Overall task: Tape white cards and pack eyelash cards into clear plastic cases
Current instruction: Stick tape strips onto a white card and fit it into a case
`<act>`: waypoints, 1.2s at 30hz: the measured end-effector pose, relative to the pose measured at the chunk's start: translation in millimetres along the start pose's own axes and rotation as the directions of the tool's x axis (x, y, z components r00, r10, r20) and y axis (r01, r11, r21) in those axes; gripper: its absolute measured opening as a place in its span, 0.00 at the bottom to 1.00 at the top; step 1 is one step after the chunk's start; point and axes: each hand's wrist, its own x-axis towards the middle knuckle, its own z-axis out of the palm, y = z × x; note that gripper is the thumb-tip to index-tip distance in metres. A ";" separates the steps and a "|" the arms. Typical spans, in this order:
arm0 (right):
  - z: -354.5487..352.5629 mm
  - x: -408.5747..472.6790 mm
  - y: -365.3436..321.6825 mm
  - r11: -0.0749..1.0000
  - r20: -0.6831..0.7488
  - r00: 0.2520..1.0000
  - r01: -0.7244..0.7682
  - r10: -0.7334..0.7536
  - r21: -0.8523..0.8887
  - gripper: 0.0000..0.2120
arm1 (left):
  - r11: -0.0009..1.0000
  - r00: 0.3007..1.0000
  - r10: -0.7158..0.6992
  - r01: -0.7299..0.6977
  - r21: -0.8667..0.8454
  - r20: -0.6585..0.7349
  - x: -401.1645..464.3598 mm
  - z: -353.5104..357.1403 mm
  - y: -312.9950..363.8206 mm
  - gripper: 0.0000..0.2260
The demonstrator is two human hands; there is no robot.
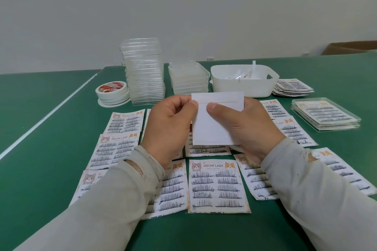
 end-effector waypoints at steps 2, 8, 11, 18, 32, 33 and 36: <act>-1.0 0.4 -0.5 1.000 -0.001 1.000 -0.014 0.014 0.011 0.13 | 1.000 1.000 -0.009 0.009 -0.018 0.028 0.4 -1.8 -1.5 0.08; -3.3 1.4 -0.9 0.996 -0.005 0.999 -0.032 0.032 0.078 0.12 | 0.998 0.999 0.014 -0.016 -0.056 -0.045 1.7 -2.7 1.2 0.09; -3.9 1.2 -1.0 0.997 -0.008 1.000 -0.025 0.025 0.069 0.10 | 0.972 0.972 0.210 -0.197 0.126 -0.103 1.0 -4.2 -1.5 0.08; -2.2 1.3 -0.8 0.999 -0.038 0.999 0.037 -0.038 -0.038 0.15 | 0.918 0.938 0.327 -0.286 0.275 -0.116 -3.5 -3.2 -1.8 0.10; 1.2 -2.0 -0.4 0.987 -0.037 0.994 0.097 -0.102 -0.130 0.06 | 0.900 0.943 0.325 -0.283 0.332 -0.076 -2.1 -4.0 0.2 0.08; 1.6 -2.0 -0.6 0.986 -0.037 0.994 0.099 -0.105 -0.136 0.07 | 0.898 0.943 0.325 -0.283 0.336 -0.075 -1.8 -4.3 -0.5 0.08; 2.0 -2.2 -1.6 0.984 -0.030 0.993 0.104 -0.110 -0.144 0.09 | 0.897 0.944 0.323 -0.281 0.341 -0.073 -2.4 -4.0 -1.3 0.08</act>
